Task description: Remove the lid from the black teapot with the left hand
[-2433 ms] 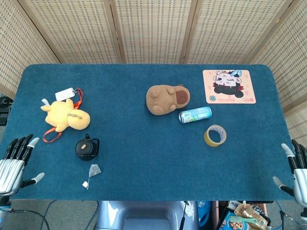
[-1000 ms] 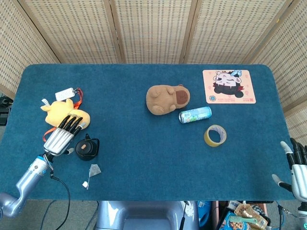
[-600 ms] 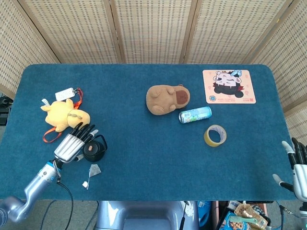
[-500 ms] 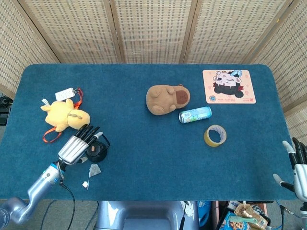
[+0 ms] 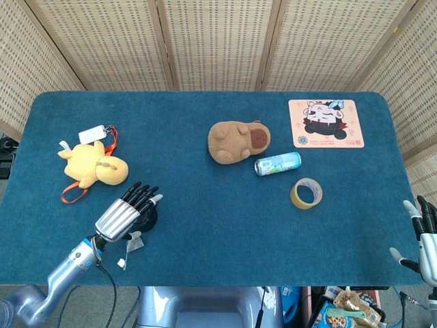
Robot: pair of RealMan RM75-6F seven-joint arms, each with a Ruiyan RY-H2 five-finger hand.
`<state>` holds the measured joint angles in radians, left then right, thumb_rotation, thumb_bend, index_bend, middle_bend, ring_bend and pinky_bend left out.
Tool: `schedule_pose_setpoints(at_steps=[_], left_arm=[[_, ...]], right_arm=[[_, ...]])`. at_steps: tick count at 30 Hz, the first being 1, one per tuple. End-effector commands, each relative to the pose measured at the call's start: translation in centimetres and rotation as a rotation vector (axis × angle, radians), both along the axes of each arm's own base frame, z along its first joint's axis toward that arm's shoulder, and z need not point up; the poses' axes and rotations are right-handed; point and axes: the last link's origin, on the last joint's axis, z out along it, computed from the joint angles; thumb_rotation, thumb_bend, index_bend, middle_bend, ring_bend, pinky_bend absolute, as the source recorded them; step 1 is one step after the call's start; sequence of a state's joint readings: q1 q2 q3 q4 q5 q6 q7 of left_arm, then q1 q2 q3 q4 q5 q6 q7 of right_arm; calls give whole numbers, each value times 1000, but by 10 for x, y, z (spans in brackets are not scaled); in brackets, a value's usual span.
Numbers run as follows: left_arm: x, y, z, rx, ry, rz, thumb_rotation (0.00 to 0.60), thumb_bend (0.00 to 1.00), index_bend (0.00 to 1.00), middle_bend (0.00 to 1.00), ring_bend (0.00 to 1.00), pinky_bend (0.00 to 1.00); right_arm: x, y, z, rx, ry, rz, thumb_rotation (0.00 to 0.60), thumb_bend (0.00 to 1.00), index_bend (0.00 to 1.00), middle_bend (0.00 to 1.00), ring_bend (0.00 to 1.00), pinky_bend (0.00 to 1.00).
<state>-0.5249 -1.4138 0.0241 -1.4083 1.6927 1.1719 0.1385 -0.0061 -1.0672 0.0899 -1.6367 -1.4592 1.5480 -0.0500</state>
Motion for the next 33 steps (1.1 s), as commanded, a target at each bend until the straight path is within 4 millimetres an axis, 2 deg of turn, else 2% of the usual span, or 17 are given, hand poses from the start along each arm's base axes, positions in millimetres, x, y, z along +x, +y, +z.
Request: schedule_pose_setpoints(at_steps=[1,4,6,14,22,29,33], left_arm=[[6,6,21,-23,-27,3,600,57,148,0,0,0],[5,13,28,-58,-20,32,600,57,334,0,0,0],[3,19,31,-54,0,35,600,79,385,0,0,0],[-3,34,24,-89,22,71,600,250,417,0,0,0],[-14,41,26,-96,138,35,600,301,424,0,0,0],[-14,45,30,-96,179,23,600,305,426,0,0,0],[-12,44,25,-111,204,19,600,345,431,0,0,0]], right_arm=[[0,0,0,1,-1,0,600,0,0,0,0,0],[0,0,0,3,-1,-1,600,0,0,0,0,0],[0,0,0,2,-1,-3,600,0,0,0,0,0],[-3,-3,-1,-1,4,-20,600,0,0,0,0,0],[-6,-6,0,-7,8,-44,600,0,0,0,0,0],[-7,-7,1,-12,12,-56,600,0,0,0,0,0],[-7,-7,1,-11,12,-61,600,0,0,0,0,0]])
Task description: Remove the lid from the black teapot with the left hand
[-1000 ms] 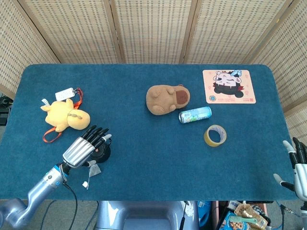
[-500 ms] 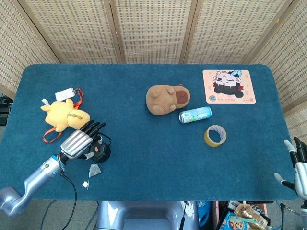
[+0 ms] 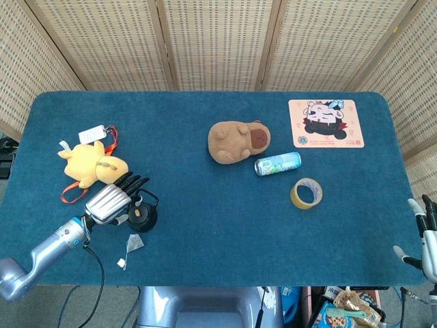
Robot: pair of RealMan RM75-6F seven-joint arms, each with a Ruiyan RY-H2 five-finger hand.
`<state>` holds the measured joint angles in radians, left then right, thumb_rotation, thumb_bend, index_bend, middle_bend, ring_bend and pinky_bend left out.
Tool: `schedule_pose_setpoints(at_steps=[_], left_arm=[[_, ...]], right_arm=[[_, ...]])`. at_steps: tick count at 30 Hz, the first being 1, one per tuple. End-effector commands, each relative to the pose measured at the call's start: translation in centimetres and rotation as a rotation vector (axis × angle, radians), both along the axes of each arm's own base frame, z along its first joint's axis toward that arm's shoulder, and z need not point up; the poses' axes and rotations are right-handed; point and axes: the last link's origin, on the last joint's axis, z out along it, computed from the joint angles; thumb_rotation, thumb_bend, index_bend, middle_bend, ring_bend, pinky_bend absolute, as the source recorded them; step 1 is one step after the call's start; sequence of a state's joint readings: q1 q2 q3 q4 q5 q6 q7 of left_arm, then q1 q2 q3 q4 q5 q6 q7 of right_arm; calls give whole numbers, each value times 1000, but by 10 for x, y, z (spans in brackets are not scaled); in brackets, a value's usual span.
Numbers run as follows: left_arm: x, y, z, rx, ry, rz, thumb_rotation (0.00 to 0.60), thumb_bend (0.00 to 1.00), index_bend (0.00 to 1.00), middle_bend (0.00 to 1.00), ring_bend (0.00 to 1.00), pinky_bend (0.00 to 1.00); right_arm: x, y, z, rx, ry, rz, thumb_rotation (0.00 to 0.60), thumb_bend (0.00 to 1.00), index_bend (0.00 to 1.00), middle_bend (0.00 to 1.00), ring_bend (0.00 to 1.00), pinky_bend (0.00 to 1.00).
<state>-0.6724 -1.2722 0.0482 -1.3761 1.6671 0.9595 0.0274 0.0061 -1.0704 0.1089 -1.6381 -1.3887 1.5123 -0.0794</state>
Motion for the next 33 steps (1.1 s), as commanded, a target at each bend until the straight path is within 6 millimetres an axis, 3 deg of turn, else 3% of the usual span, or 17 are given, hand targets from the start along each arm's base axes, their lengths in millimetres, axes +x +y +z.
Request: schedule_pose_setpoints(at_steps=[1,22,33], left_arm=[[3,-1,-3,-12,13,-4,600,355,432,0,0,0],[18,3,-19,-25,101,-29,600,378,443,0,0,0],[15,2,-25,-22,115,-25,600,386,514,0,0,0]], right_arm=[[0,0,1,-2,-1,-2,600,0,0,0,0,0],[-2,1,5,-10,-11,-7,600,0,0,0,0,0],[-2,1,7,-15,-23,-6,600,0,0,0,0,0]])
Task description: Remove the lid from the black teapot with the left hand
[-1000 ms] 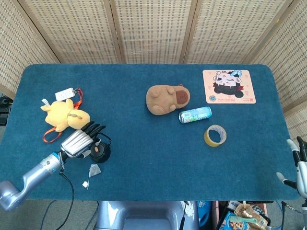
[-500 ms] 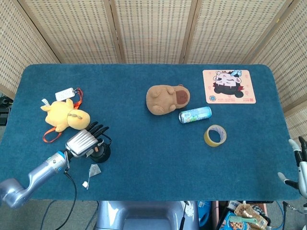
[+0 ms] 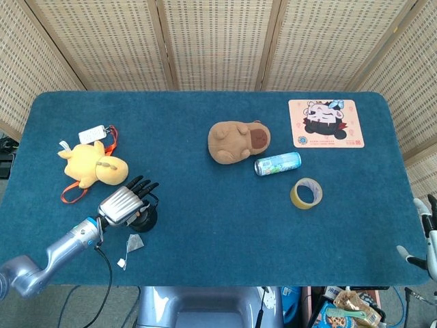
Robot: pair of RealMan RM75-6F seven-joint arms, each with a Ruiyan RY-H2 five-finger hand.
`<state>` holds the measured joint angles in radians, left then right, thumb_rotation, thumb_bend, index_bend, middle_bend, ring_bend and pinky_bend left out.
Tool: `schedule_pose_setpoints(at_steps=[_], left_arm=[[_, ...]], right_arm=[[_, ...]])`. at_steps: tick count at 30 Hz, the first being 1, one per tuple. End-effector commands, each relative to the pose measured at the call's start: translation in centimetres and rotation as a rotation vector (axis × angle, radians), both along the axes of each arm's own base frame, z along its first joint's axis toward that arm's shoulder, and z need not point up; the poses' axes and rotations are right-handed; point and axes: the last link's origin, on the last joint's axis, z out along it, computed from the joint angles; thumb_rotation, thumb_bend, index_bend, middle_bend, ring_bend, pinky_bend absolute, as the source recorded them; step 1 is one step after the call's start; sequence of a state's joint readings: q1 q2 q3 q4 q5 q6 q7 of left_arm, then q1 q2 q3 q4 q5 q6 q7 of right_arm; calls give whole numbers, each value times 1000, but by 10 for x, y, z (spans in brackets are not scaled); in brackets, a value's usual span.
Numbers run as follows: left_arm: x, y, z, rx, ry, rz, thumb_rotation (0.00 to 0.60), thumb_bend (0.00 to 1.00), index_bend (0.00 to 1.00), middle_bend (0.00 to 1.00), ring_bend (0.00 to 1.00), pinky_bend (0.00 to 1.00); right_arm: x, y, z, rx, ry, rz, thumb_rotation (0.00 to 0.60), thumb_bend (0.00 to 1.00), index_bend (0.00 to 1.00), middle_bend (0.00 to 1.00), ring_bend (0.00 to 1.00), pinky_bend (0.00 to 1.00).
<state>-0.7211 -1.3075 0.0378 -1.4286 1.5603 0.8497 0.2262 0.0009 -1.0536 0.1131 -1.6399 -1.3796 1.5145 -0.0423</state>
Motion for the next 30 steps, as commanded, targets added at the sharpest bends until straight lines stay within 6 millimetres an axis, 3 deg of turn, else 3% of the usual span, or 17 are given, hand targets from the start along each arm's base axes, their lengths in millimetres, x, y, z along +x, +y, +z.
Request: schedule_pose_setpoints(at_steps=[1,13,21,30], left_arm=[[0,0,-1,1,1,2,600,396,516,0,0,0],[9,-1,8,24,-36,-10,600,446,554,0,0,0],[17,-5,40,79,-108,-15,600,447,555,0,0,0],[-26,-13,60,120,-108,94,600,456,557,0,0,0]], right_arm=[[0,0,1,-2,0,0,600,0,0,0,0,0],[0,1,1,0,-4,1,600,0,0,0,0,0],[2,2,0,4,-5,7,600,0,0,0,0,0],[4,3,-1,15,-6,13,600,0,0,0,0,0]])
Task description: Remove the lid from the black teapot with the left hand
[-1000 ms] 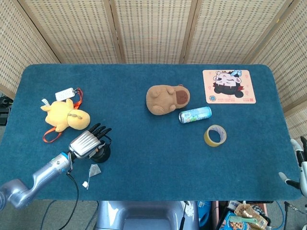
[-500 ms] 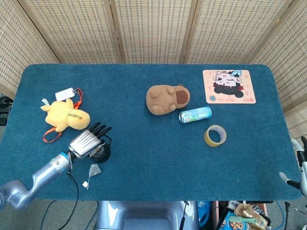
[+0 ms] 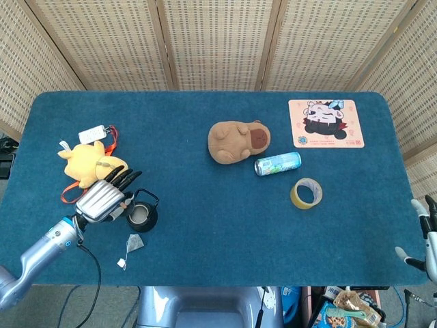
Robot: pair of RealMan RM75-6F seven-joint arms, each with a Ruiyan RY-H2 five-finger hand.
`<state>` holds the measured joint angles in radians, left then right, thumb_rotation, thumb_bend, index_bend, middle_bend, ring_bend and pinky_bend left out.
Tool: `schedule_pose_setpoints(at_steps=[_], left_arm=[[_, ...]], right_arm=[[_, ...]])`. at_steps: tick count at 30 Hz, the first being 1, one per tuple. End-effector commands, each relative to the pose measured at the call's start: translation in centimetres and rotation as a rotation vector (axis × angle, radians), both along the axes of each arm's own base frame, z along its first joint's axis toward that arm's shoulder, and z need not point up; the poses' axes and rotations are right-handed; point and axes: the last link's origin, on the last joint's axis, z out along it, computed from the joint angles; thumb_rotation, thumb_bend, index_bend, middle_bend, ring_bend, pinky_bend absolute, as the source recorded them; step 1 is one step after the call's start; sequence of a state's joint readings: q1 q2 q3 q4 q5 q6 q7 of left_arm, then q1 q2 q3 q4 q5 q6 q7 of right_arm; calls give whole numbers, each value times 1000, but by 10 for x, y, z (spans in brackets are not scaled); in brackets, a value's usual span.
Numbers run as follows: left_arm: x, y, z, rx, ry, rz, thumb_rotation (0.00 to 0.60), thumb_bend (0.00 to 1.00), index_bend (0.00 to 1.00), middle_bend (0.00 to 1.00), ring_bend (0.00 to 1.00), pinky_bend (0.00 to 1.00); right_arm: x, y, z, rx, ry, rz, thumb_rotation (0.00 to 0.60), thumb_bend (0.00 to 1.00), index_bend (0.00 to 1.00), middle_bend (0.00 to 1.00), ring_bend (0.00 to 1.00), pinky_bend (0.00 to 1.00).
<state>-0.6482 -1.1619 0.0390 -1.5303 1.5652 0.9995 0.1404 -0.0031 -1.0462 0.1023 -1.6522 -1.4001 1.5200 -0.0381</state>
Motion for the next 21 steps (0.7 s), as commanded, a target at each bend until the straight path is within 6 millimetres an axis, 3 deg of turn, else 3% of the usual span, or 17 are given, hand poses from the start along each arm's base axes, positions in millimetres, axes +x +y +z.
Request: schedule_pose_setpoints(at_steps=[1,2,5,14,15,17,19,21], left_arm=[[-29,-4,5,15,12,59,600,458,557,0,0,0],[-47,-8,0,4,22,113,600,462,561,0,0,0],[-67,-8,-12,4,25,135,600,473,572,0,0,0],[-89,-7,-26,20,62,150,600,474,556,0,0,0],[-89,-7,-27,20,65,156,600,474,514,0,0,0],[-89,-8,-28,17,58,167,600,470,209,0,0,0],[-87,-9,-28,18,45,169,600,408,16,0,0,0],[-80,-11,-22,31,5,156,600,331,0,0,0,0]], right_arm=[[0,0,-1,4,0,0,600,0,0,0,0,0],[1,0,-1,8,-1,2,600,0,0,0,0,0],[1,0,-2,8,-1,2,600,0,0,0,0,0],[1,0,-3,15,-1,-1,600,0,0,0,0,0],[1,0,-2,14,-1,0,600,0,0,0,0,0],[1,0,-2,13,-2,0,600,0,0,0,0,0],[1,0,-2,13,-3,0,600,0,0,0,0,0],[1,0,-2,15,-5,1,600,0,0,0,0,0]])
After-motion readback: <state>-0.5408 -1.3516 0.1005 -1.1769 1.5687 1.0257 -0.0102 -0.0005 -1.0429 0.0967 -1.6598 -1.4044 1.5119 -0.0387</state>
